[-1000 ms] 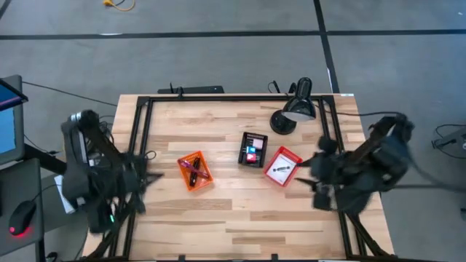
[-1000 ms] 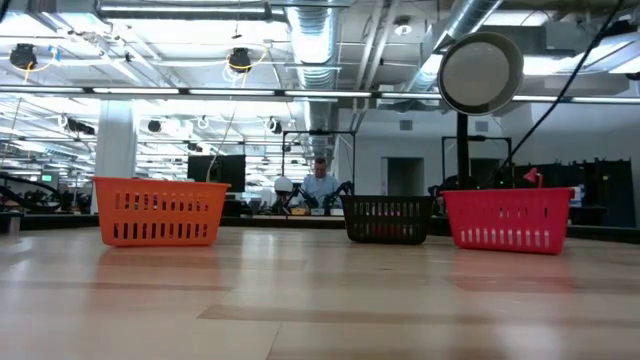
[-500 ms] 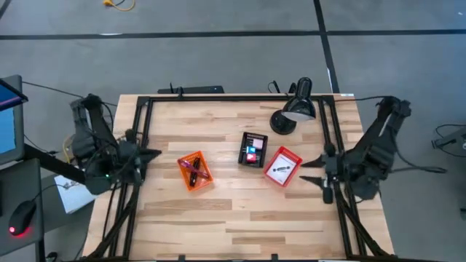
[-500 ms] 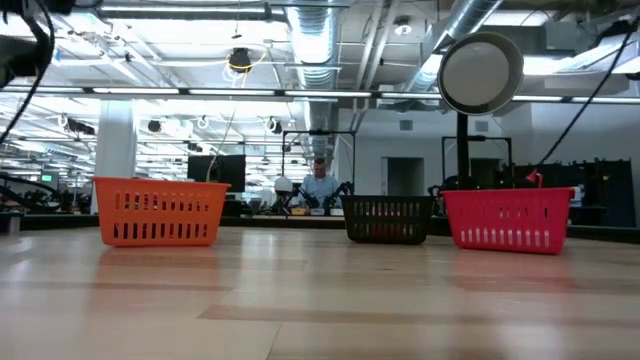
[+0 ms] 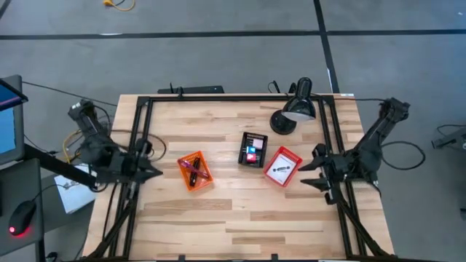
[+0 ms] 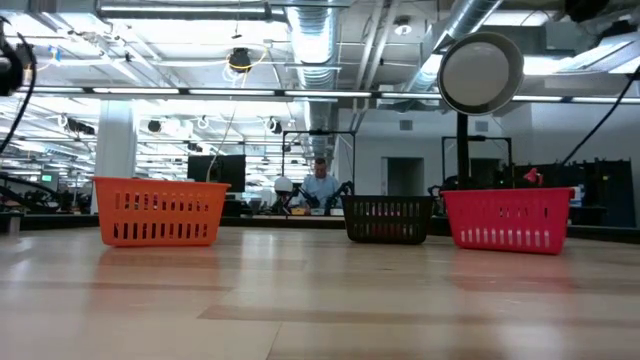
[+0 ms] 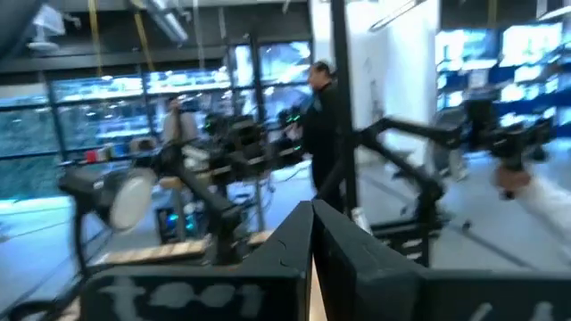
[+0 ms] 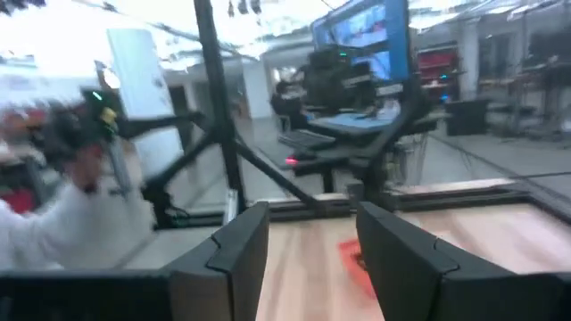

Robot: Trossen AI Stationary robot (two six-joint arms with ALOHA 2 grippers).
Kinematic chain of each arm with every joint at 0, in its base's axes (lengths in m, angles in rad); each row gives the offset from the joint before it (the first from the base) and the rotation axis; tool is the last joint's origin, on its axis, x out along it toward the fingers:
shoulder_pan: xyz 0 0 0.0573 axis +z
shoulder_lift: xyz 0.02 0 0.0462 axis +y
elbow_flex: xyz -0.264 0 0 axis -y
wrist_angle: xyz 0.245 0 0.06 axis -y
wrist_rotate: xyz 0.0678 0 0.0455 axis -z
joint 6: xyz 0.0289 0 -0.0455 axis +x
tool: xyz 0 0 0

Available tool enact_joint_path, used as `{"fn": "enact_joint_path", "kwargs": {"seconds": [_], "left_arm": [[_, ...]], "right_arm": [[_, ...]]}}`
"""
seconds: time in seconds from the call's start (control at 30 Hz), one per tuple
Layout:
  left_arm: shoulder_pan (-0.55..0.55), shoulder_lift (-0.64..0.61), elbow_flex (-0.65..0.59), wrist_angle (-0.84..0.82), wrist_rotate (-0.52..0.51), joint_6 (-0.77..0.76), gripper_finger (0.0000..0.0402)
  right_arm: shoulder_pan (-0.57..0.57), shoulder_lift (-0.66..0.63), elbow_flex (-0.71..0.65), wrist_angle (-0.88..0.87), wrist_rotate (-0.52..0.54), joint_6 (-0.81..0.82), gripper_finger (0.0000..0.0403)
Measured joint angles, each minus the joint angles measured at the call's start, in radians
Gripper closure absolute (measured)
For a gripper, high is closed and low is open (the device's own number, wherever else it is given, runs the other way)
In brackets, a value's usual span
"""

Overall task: Pick and place items into bin
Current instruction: Return to Home Position

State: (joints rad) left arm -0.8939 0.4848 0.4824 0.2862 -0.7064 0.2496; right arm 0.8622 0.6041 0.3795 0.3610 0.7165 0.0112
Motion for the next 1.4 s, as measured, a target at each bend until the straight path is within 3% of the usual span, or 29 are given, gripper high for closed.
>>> {"fn": "enact_joint_path", "kwargs": {"seconds": [0.2,0.4,0.5,0.6,0.77,0.93,1.07,1.2,1.4], "left_arm": [[0.187,-0.039,-0.001,-0.117,0.155,-0.010,0.0401],[0.379,-0.169,-0.001,-0.219,0.255,-0.011,0.0401],[0.434,-0.260,-0.018,-0.316,0.393,-0.084,0.0401],[0.460,-0.328,-0.106,-0.218,0.514,-0.103,0.0401],[0.491,-0.349,-0.296,-0.003,0.449,-0.103,0.0402],[0.522,-0.352,-0.409,0.108,0.455,-0.156,0.0401],[0.538,-0.350,-0.436,0.106,0.498,-0.164,0.0401],[0.560,-0.381,-0.423,0.124,0.483,-0.112,0.0401],[0.588,-0.485,-0.393,0.061,0.482,-0.068,0.0401]], "right_arm": [[-0.060,0.068,-0.029,0.029,-0.038,-0.002,0.0237],[-0.101,-0.128,-0.027,-0.016,-0.103,-0.134,0.0239],[-0.104,-0.230,-0.039,-0.089,-0.148,-0.099,0.0241],[-0.119,-0.270,-0.102,-0.077,-0.168,-0.060,0.0241],[-0.191,-0.277,-0.218,0.029,-0.168,0.008,0.0237],[-0.260,-0.276,-0.348,0.109,-0.257,0.126,0.0239],[-0.290,-0.283,-0.372,0.130,-0.299,0.116,0.0238],[-0.300,-0.349,-0.370,0.156,-0.322,0.008,0.0236],[-0.300,-0.461,-0.369,0.007,-0.326,0.034,0.0240]]}}
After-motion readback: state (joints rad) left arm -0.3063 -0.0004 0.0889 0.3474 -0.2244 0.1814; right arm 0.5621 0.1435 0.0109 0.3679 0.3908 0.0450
